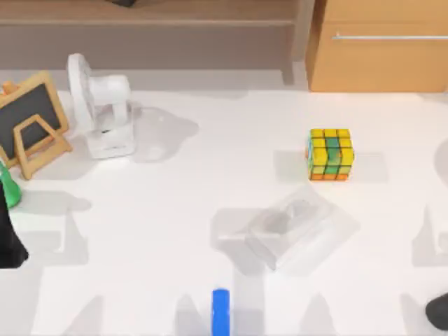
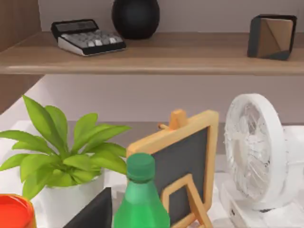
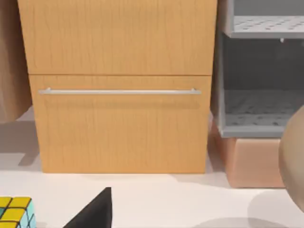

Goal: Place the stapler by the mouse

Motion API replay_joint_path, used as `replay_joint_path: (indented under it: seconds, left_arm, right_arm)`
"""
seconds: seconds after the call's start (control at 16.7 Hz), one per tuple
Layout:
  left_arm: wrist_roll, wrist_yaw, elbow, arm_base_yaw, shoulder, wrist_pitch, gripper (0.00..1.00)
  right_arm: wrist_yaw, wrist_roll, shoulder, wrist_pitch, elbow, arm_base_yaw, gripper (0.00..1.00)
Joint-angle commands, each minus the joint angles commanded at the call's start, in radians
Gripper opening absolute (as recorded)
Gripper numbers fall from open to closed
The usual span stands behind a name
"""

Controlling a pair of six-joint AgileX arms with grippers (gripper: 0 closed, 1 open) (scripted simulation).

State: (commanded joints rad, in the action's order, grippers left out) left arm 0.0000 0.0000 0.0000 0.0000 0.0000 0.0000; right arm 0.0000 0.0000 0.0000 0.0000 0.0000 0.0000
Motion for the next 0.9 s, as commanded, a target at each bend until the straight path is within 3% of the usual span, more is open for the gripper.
replay_joint_path:
  seconds: [0.42,0.9]
  left_arm:
    - [0.000,0.000,0.000,0.000,0.000,0.000,1.00]
    - [0.000,0.000,0.000,0.000,0.000,0.000,1.00]
  right_arm:
    - [0.001,0.107,0.157,-0.096,0.140,0.107,1.00]
    - [0.005,0.507,0.870,-0.458,0.664,0.508,1.00]
